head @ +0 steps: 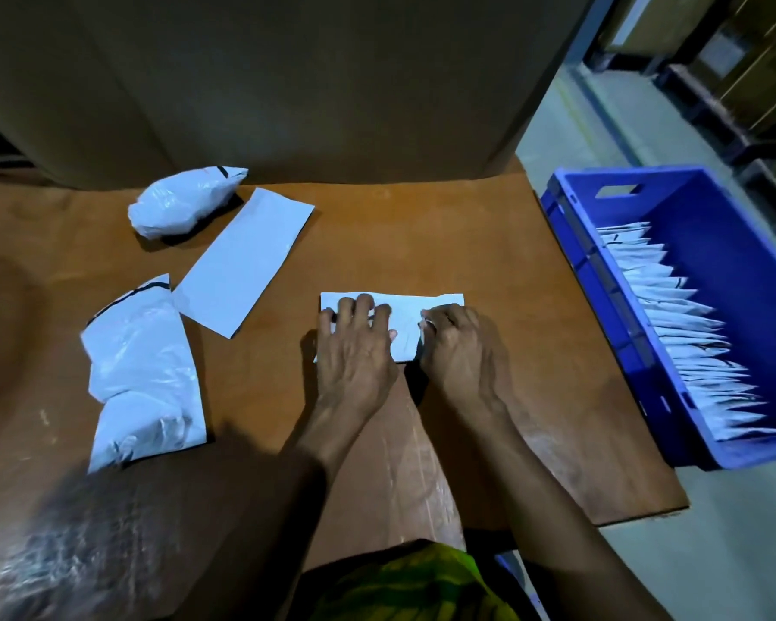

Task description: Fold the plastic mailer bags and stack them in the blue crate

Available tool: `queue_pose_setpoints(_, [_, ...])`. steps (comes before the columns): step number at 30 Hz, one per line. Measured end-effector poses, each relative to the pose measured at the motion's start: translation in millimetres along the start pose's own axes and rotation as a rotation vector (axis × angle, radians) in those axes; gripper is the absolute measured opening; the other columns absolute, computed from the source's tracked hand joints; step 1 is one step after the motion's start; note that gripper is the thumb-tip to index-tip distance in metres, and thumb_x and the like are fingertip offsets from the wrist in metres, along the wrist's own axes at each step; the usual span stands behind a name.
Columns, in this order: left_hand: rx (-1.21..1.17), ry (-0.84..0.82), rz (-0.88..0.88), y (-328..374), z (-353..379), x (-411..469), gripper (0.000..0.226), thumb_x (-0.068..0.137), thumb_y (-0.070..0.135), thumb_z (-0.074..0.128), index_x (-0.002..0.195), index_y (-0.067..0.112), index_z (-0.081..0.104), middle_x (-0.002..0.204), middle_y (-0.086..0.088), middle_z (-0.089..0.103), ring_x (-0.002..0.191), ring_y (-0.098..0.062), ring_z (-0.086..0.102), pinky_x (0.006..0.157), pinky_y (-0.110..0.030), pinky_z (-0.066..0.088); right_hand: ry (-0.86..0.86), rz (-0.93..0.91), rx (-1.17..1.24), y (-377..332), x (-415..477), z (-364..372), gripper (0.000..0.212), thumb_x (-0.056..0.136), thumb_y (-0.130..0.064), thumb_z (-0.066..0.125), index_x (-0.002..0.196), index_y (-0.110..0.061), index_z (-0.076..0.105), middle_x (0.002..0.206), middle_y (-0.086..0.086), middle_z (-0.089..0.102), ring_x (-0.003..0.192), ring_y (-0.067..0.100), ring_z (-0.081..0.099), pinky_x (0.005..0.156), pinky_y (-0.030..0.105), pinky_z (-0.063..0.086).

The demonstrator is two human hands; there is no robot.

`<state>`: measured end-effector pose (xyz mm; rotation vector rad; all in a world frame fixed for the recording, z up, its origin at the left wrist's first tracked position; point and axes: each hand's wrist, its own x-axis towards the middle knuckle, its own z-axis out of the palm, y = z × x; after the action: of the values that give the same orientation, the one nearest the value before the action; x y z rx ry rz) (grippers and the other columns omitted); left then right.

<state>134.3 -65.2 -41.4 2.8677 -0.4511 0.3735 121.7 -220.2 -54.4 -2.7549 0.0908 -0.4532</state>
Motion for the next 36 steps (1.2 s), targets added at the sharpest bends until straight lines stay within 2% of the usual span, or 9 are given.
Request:
queue_pose_setpoints(2, [0.031,-0.010,-0.058,-4.5,-0.7,-2.8,0.035,0.099,0.040,0.054,0.124,0.018,0.065,0.125,-0.004,0.061,0.110,-0.027,0.052,0.089,-0.044,0.039,-0.012,0.008,-0.016,-1.0,4.4,-7.2,0.026,0.084,-0.012,0.056,0.092,-0.004,0.079,0.091,0.013,0.073,0.093,0.035,0.064,0.074,0.034,0.047])
queue_pose_setpoints(5, [-0.004,-0.052,-0.045,-10.9,6.2,-4.7,0.040,0.098,0.045,0.042,0.120,0.020,0.066,0.123,-0.001,0.061,0.109,-0.026,0.050,0.086,-0.043,0.038,-0.023,-0.008,-0.001,-6.8,24.2,-13.5,0.010,0.072,-0.006,0.063,0.070,-0.008,0.073,0.077,0.011,0.067,0.079,0.037,0.063,0.063,0.032,0.043])
queue_pose_setpoints(8, [-0.193,-0.032,-0.051,-25.8,-0.7,1.6,0.036,0.099,0.038,0.046,0.114,0.017,0.072,0.120,-0.003,0.063,0.110,-0.029,0.052,0.084,-0.044,0.042,-0.092,-0.130,0.131,-16.8,35.5,-1.8,0.020,0.083,-0.018,0.067,0.095,-0.012,0.082,0.094,0.008,0.073,0.093,0.033,0.064,0.077,0.035,0.048])
queue_pose_setpoints(12, [-0.336,0.128,-0.079,-50.4,-8.6,-11.2,0.014,0.098,0.008,0.057,0.106,0.004,0.068,0.113,-0.013,0.060,0.105,-0.033,0.056,0.077,-0.042,0.051,-0.097,-0.133,0.133,-28.7,13.8,12.1,0.030,0.099,-0.026,0.056,0.118,-0.019,0.078,0.115,-0.003,0.073,0.110,0.021,0.058,0.091,0.038,0.051])
queue_pose_setpoints(17, [-0.314,0.124,-0.108,-50.7,1.8,-32.4,0.031,0.103,0.025,0.040,0.112,0.010,0.067,0.112,-0.006,0.063,0.100,-0.028,0.059,0.074,-0.044,0.054,-0.188,-0.173,0.157,-30.1,34.5,10.6,0.036,0.099,-0.035,0.052,0.119,-0.017,0.076,0.121,0.000,0.073,0.112,0.024,0.060,0.091,0.046,0.053])
queue_pose_setpoints(19, [-0.354,0.160,-0.136,-56.3,3.2,-33.7,0.028,0.103,0.022,0.045,0.112,0.011,0.070,0.113,-0.005,0.067,0.100,-0.027,0.059,0.079,-0.045,0.052,-0.319,-0.284,0.189,-34.8,46.6,10.2,0.042,0.103,-0.042,0.052,0.134,-0.019,0.069,0.139,0.002,0.066,0.128,0.026,0.056,0.106,0.044,0.048])
queue_pose_setpoints(22, [-0.449,0.210,-0.212,-62.4,1.8,-45.2,0.026,0.103,0.018,0.050,0.113,0.015,0.074,0.115,0.000,0.072,0.103,-0.025,0.059,0.086,-0.044,0.048,-0.488,-0.467,0.107,-44.3,50.2,14.4,0.051,0.109,-0.052,0.037,0.156,-0.034,0.046,0.163,-0.005,0.042,0.153,0.021,0.033,0.123,0.042,0.025])
queue_pose_setpoints(27, [-0.504,0.341,-0.513,-62.8,-3.5,-54.2,0.024,0.096,0.017,0.056,0.105,0.018,0.078,0.106,0.001,0.075,0.100,-0.028,0.055,0.089,-0.047,0.046,-0.417,-0.472,-0.062,-54.6,26.8,22.9,0.053,0.112,-0.050,0.015,0.163,-0.043,0.024,0.172,-0.005,0.025,0.159,0.023,0.019,0.128,0.044,0.018])
queue_pose_setpoints(36, [-0.269,0.279,-0.266,-60.7,-1.1,-36.8,0.019,0.086,0.009,0.057,0.090,0.010,0.075,0.089,-0.005,0.071,0.096,-0.027,0.057,0.079,-0.042,0.041,-0.473,-0.369,-0.082,-56.5,32.4,35.8,0.062,0.108,-0.056,0.015,0.166,-0.033,0.019,0.173,-0.008,0.019,0.162,0.021,0.007,0.130,0.048,0.009])
